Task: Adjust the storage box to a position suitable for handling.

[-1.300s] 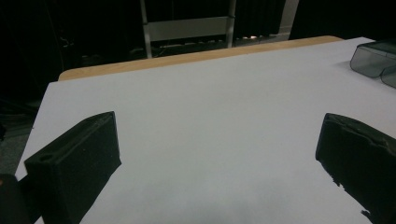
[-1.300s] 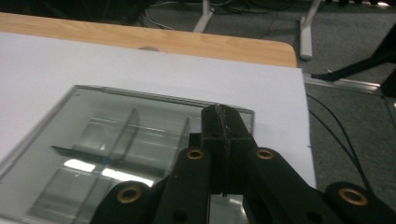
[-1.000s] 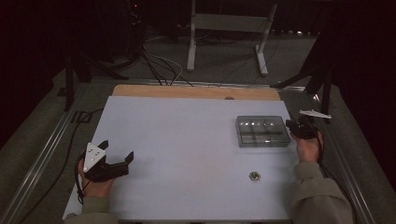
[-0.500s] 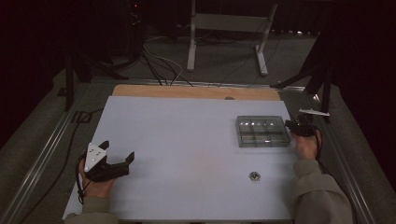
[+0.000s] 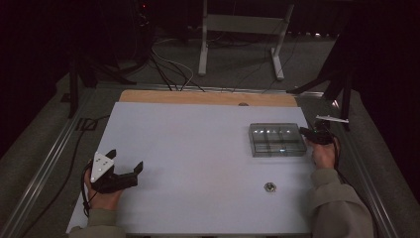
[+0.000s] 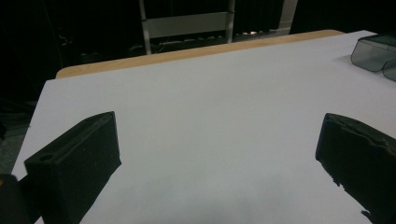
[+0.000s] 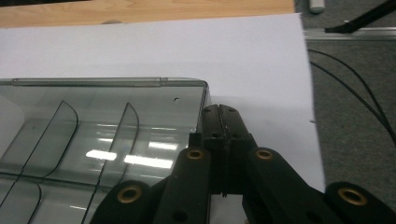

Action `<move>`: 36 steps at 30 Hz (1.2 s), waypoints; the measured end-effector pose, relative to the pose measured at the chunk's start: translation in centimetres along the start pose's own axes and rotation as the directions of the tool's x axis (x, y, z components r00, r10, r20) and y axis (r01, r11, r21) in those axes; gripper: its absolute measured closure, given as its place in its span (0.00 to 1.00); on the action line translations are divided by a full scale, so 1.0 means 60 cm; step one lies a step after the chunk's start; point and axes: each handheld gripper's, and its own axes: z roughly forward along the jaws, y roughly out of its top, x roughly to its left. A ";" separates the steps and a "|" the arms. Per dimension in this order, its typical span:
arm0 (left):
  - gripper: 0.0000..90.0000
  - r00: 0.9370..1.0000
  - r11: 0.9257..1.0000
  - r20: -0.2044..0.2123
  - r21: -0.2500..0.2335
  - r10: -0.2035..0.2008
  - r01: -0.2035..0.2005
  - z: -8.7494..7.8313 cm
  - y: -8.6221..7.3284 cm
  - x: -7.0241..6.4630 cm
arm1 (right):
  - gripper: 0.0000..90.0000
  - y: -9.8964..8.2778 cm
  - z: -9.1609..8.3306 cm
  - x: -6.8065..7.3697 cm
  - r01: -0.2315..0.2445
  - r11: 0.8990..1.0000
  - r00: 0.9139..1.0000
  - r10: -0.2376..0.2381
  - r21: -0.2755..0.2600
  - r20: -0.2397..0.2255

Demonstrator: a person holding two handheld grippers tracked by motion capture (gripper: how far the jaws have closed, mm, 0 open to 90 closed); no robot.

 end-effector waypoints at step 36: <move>0.00 1.000 1.000 -0.002 0.005 0.004 -0.004 0.001 0.000 -0.002 | 1.00 -0.018 -0.005 0.169 0.225 0.974 0.945 -0.211 0.028 -0.250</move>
